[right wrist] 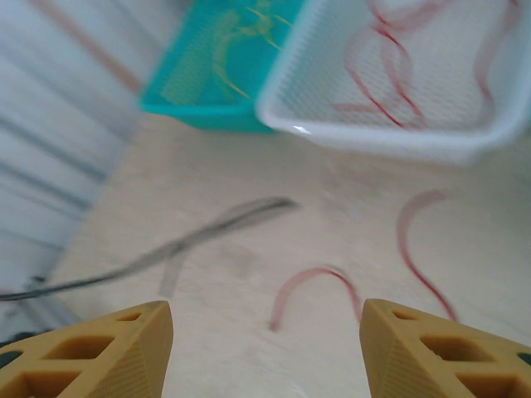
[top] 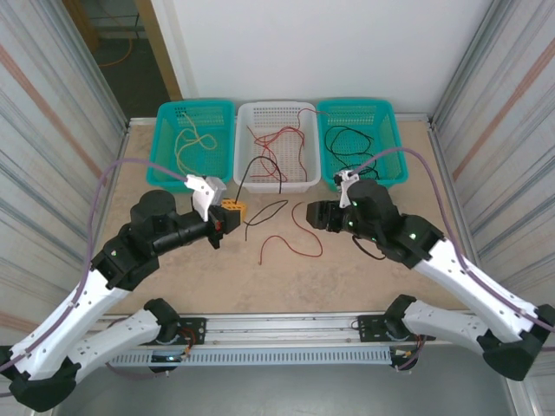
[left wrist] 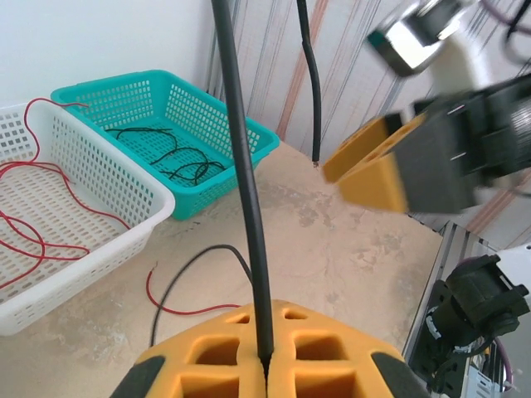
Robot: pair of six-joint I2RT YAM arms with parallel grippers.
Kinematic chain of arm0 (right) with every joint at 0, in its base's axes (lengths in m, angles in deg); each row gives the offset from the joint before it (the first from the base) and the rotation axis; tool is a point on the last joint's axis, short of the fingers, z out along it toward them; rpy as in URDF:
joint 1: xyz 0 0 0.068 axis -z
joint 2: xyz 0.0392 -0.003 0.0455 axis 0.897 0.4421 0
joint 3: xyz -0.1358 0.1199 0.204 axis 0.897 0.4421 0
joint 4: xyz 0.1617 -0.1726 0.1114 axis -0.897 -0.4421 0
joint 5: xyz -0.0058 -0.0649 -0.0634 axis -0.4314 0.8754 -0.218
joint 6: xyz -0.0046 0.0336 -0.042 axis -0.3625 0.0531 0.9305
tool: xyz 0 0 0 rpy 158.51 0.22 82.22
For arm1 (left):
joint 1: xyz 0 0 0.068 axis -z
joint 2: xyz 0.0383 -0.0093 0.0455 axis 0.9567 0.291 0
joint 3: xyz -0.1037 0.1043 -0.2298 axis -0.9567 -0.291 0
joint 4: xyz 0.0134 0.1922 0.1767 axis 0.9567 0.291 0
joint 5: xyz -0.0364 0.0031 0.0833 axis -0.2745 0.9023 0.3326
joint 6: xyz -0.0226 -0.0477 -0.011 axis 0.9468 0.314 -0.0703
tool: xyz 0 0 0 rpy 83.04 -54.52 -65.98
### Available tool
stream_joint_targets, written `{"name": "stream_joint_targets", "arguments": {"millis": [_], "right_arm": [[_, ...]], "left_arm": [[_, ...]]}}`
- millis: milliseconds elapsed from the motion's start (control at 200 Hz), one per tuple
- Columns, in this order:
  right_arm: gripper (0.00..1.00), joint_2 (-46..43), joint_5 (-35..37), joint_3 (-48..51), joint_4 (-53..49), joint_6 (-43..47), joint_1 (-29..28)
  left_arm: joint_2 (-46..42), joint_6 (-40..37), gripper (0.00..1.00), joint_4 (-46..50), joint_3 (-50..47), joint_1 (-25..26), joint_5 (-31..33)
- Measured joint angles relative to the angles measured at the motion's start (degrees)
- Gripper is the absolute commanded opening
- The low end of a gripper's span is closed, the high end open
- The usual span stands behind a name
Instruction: Untangle the cables
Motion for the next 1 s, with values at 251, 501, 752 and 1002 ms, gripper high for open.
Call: {"name": "stream_joint_targets", "arguments": {"millis": [251, 501, 752, 1002], "right_arm": [[0.60, 5.73, -0.55, -10.67, 3.08, 6.34, -7.45], [0.28, 12.57, 2.47, -15.34, 2.51, 10.69, -7.80], [0.00, 12.61, 4.90, -17.77, 1.88, 12.68, -7.58], [0.00, 13.11, 3.65, -20.59, 1.79, 14.01, -7.69]], "left_arm": [[0.44, -0.63, 0.00, -0.09, 0.00, 0.00, -1.92], [0.87, -1.31, 0.00, 0.07, 0.00, 0.00, -4.13], [0.87, -1.73, 0.00, 0.17, 0.00, 0.00, -4.07], [0.94, -1.46, 0.76, 1.16, 0.00, -0.83, -0.61]]}}
